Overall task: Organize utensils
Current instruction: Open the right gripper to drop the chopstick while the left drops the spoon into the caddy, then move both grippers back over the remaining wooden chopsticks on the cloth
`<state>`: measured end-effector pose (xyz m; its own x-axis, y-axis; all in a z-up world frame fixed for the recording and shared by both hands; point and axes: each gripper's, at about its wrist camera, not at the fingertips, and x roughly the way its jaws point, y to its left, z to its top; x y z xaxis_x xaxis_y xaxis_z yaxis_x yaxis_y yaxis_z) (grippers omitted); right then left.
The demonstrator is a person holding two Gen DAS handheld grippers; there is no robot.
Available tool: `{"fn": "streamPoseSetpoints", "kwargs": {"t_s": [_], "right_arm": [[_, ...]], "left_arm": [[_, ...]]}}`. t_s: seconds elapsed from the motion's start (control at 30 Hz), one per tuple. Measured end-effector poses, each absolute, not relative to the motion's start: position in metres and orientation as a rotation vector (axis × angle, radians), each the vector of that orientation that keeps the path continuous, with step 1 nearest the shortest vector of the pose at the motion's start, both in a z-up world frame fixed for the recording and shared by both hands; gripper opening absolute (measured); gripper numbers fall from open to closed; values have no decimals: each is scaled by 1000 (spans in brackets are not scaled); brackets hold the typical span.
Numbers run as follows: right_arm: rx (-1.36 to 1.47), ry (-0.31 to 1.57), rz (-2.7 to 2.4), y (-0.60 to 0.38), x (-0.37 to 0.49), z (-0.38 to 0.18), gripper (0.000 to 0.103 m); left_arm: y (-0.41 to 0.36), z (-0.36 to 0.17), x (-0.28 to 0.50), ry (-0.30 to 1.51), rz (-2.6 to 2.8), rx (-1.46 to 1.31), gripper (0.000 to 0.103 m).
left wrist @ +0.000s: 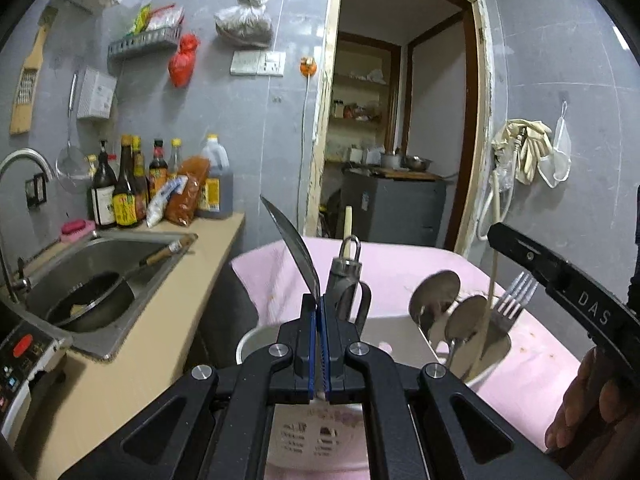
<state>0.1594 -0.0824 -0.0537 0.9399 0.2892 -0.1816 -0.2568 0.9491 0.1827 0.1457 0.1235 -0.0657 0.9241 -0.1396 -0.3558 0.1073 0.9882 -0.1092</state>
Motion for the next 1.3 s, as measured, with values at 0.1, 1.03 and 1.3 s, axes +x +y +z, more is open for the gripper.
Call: {"fn": "streamPoseSetpoints", "kwargs": {"t_s": [0.1, 1.03, 1.3], "right_arm": [[159, 226, 294, -83, 158, -54, 12], [236, 291, 191, -168, 158, -16, 94], [207, 272, 118, -207, 171, -2, 102]], "left_arm": [[125, -66, 145, 407, -146, -89, 3], [97, -18, 135, 480, -49, -160, 77], [63, 6, 140, 411, -11, -161, 92]]}}
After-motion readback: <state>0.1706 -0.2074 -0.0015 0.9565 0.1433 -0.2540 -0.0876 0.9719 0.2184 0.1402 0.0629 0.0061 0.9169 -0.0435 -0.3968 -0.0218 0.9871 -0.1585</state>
